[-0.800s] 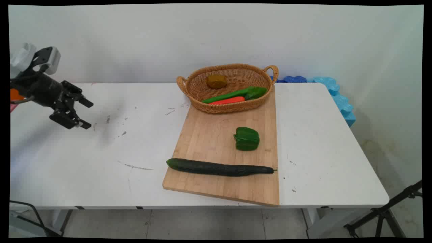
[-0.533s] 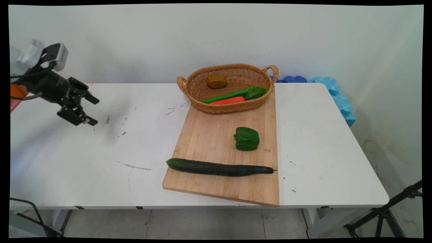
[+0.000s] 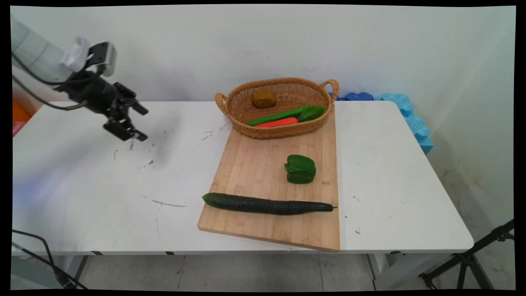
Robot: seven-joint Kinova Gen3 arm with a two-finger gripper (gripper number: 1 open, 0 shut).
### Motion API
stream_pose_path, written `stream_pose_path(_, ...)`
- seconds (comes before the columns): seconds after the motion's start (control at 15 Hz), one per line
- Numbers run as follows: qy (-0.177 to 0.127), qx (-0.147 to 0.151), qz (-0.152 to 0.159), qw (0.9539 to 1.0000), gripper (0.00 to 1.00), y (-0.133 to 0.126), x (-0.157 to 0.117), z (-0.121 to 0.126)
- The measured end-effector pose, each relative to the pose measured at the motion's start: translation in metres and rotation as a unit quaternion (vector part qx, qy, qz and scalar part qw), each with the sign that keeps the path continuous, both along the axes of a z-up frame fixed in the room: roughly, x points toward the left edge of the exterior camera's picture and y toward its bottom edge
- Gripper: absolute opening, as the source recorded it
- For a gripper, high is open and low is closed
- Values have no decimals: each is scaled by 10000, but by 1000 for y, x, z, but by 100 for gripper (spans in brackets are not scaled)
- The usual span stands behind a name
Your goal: Pick up the potato from the vegetable basket
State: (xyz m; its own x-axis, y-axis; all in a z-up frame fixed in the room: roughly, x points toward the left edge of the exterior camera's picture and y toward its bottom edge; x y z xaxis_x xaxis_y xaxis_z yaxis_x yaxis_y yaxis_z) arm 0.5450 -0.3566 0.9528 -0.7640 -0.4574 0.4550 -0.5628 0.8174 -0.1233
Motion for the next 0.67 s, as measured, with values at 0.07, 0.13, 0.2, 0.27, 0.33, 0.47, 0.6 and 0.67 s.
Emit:
stream_pose_path(0.07,-15,-55,-43,10000,100,-9,-9,1)
stream_pose_path(0.13,-23,-110,-78,9999,100,-18,-17,2)
stream_pose_path(0.2,-31,-160,-104,9998,100,-25,-24,2)
stream_pose_path(0.27,-40,-218,-139,9997,100,-35,-33,2)
stream_pose_path(0.33,-45,-279,-168,9995,100,-45,-42,2)
stream_pose_path(0.47,-47,-368,-205,9991,100,-59,-54,1)
stream_pose_path(0.6,-47,-463,-247,9986,100,-74,-67,1)
stream_pose_path(0.67,-46,-520,-267,9983,100,-83,-74,1)
